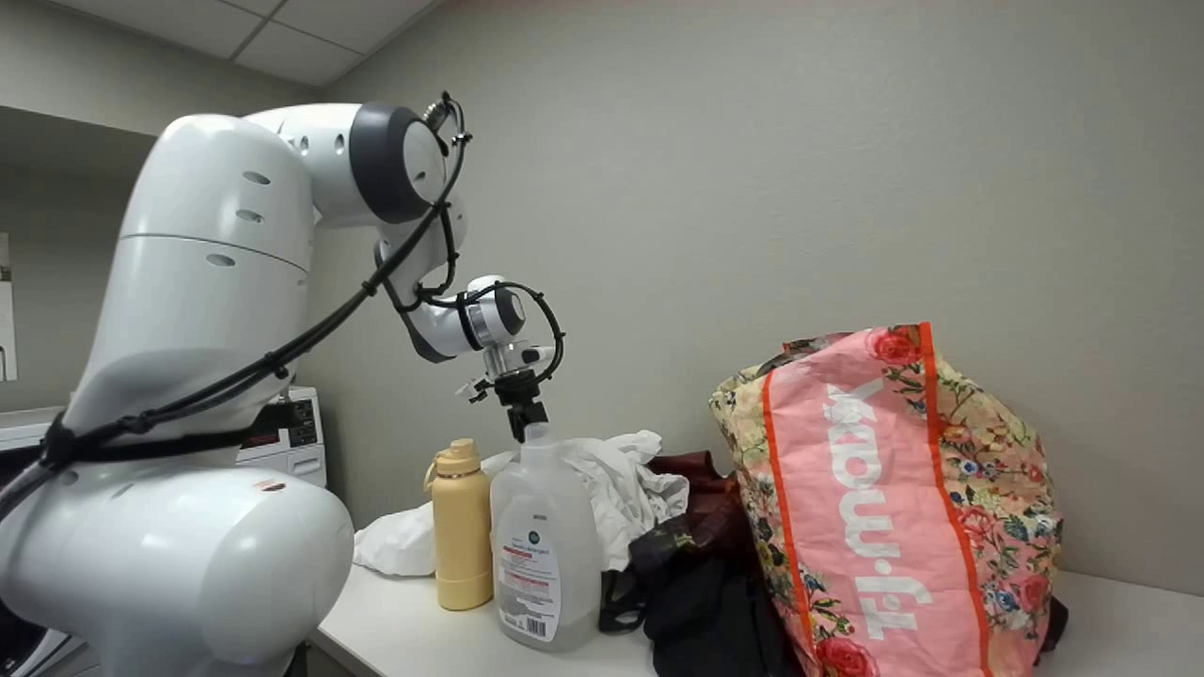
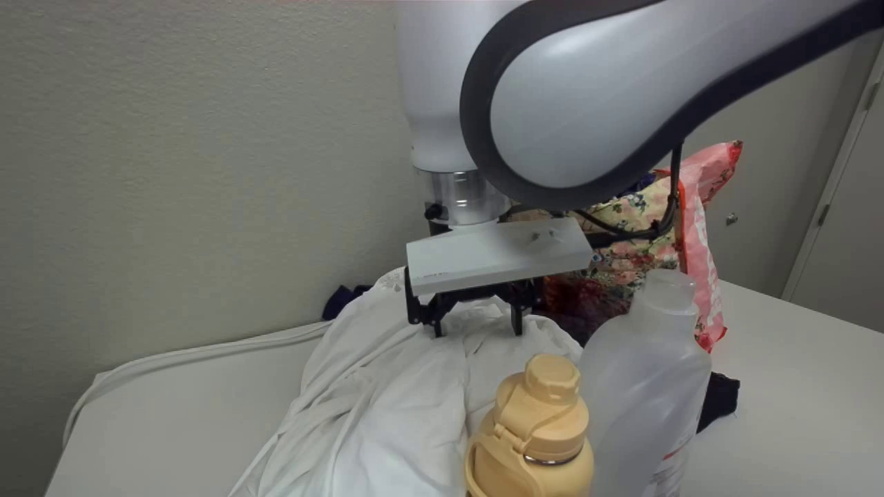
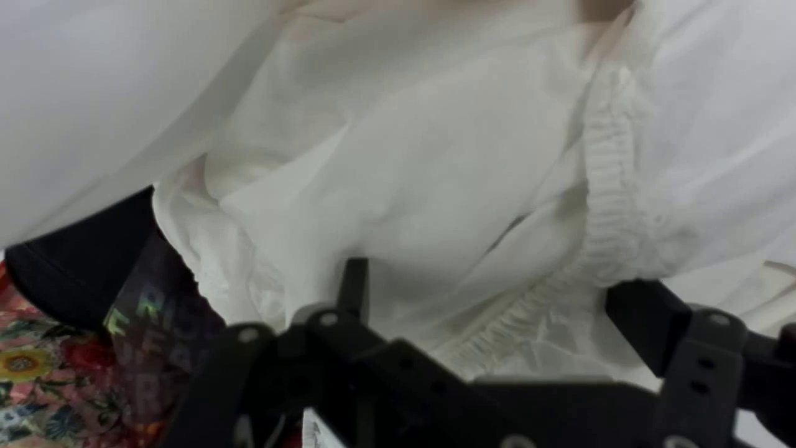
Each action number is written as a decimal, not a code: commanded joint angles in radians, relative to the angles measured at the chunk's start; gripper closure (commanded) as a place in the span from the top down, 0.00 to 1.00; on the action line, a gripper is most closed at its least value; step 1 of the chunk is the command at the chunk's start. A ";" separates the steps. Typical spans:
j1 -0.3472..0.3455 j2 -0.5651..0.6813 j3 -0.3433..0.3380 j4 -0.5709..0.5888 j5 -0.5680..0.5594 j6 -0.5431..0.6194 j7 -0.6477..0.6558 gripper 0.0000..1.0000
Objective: Move the white bedsheet to the left
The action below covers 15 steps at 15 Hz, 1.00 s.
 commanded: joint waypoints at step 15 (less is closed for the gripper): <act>0.031 -0.010 -0.015 0.038 -0.019 -0.044 0.157 0.01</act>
